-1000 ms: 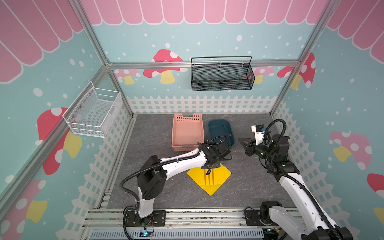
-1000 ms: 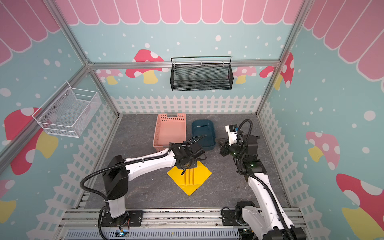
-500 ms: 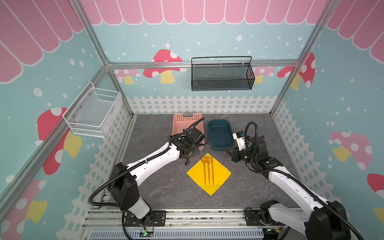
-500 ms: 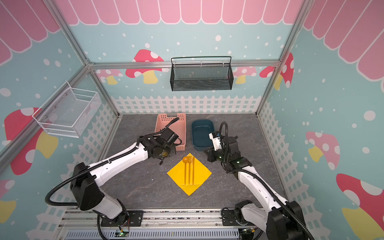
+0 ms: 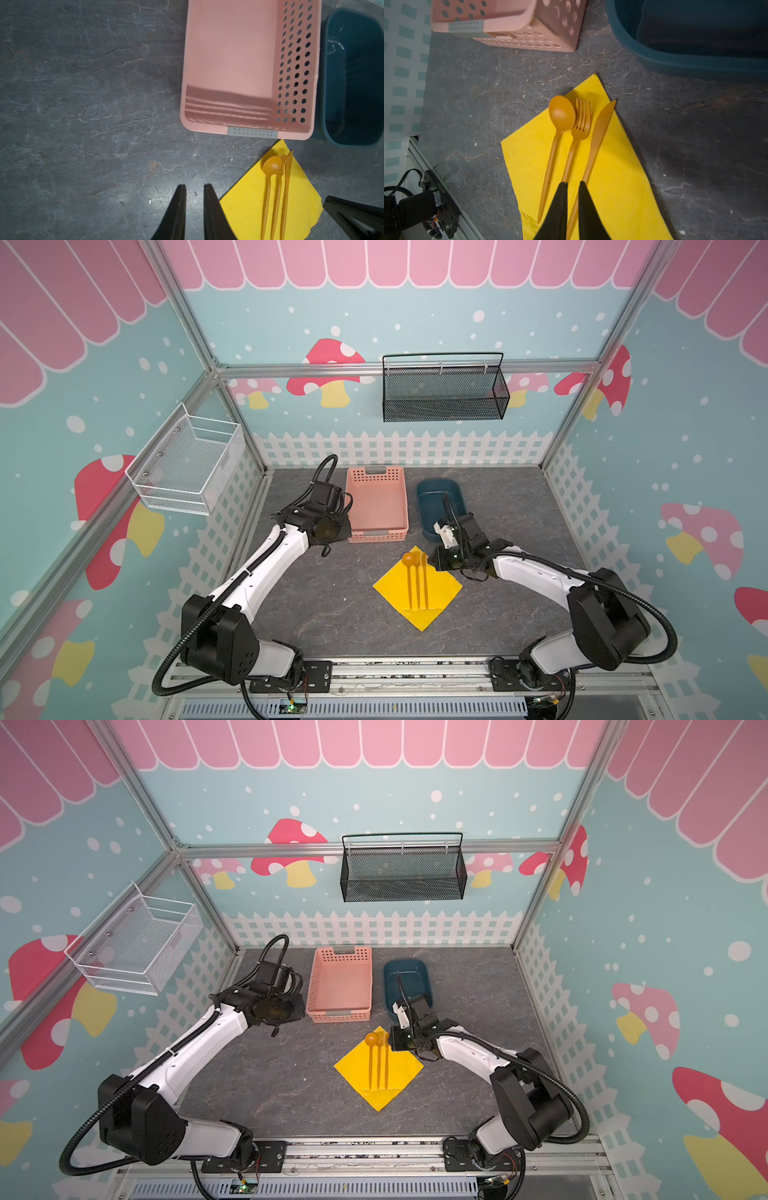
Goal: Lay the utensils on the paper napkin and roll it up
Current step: 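Move the right gripper over the napkin while the left gripper draws back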
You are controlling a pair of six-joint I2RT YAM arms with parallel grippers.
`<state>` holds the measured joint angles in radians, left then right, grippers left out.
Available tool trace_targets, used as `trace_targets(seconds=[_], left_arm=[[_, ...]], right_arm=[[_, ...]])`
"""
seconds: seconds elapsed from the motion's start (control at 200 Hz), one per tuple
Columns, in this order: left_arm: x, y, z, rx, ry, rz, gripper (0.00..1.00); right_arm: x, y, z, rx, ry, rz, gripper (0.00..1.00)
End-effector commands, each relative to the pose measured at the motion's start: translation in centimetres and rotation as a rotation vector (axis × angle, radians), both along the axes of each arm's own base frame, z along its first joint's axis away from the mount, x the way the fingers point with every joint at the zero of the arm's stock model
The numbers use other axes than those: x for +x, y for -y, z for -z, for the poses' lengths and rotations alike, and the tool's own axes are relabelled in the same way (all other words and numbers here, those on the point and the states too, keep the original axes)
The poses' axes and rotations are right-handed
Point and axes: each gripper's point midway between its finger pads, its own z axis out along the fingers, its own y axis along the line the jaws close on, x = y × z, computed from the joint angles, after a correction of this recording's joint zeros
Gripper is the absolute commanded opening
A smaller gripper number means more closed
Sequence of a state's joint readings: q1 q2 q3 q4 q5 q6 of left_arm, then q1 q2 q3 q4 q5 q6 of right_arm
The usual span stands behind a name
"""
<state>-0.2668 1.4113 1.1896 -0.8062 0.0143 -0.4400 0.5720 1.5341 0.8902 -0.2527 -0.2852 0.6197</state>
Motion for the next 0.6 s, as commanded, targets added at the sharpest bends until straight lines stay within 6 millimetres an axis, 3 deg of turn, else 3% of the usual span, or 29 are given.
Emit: trace_targets(seconds=[0.0,0.25,0.595], left_arm=[[0.5,-0.6,-0.2,-0.055,0.037,0.050,0.20],[0.3,-1.5,-0.8,-0.116,0.070,-0.008,0.20],[-0.2,-1.3,0.3,-0.158,0.045,-0.021,0.20]], right_arm=[[-0.4,0.1,1.4,-0.107,-0.076,0.032,0.15],[-0.5,0.7,3.8,-0.264,-0.155,0.081,0.21],[-2.1,0.1,5.9,-0.312,-0.245,0.122,0.21]])
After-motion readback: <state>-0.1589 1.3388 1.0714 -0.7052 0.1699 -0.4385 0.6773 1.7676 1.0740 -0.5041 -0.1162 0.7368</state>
